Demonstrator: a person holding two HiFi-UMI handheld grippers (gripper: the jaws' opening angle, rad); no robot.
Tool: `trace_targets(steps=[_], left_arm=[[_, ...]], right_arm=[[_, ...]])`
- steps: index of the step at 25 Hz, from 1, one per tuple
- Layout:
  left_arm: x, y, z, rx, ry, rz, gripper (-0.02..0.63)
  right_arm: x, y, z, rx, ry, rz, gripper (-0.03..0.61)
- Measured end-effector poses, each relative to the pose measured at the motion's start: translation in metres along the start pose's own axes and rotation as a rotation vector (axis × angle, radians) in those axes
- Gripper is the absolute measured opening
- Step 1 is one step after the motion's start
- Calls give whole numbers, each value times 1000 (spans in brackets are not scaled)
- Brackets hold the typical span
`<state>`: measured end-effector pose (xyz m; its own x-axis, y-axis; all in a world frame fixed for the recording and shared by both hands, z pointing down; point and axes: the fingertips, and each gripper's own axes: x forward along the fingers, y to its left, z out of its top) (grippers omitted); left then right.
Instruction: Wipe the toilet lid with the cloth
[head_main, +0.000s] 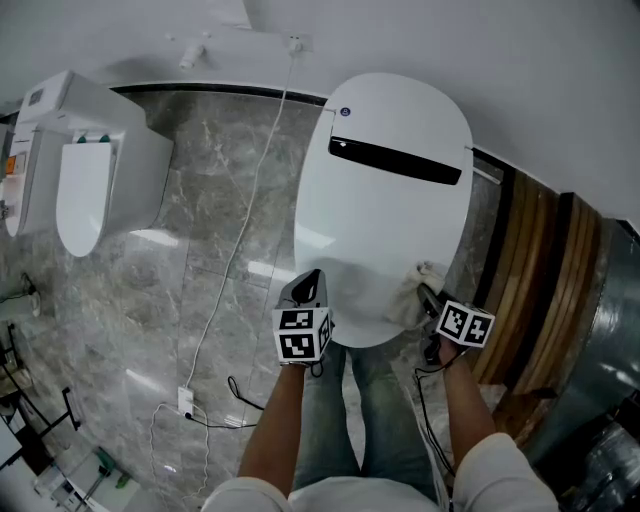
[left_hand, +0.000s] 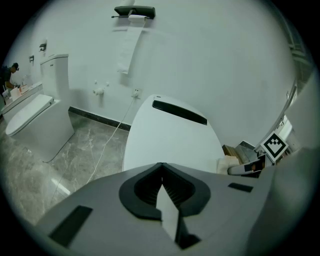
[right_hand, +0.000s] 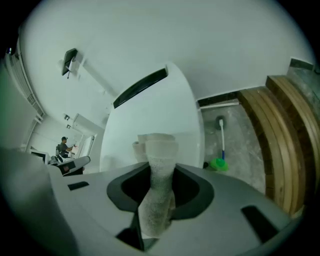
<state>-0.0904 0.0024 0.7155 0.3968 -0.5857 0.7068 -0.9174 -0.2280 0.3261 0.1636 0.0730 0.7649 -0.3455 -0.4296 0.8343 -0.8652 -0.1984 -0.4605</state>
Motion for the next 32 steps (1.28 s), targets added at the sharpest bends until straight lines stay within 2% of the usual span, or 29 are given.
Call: trace_targets(steps=[5,8,13,16,19,21,26,32], left_arm=[[-2,-2,-4,-3,2,2,14],[-6,-2,-10,-13,7,5,14],[-14,4,-20,-19,14,17,12],[-18,12,-26,-23,17,33,12],[-25,17,-30,-27,17,45,12],[-29,20,-34,-31,15,51,12],[-36,19,-46,-55,23,47,12],[-33,0,-52,-57,28,15,12]], right_arm=[[-11,-28,1,8,-26,-69,103],[-13,-16,0,22,-53,-78,103],[9,81,-33,-51,-12,107,101],[35,144,-66,-46,54,224,101],[55,185,-98,-77,111,272,101],[64,196,-113,-102,133,265,101],[66,178,-114,-116,136,181,101],[36,118,-109,-153,140,135,101]])
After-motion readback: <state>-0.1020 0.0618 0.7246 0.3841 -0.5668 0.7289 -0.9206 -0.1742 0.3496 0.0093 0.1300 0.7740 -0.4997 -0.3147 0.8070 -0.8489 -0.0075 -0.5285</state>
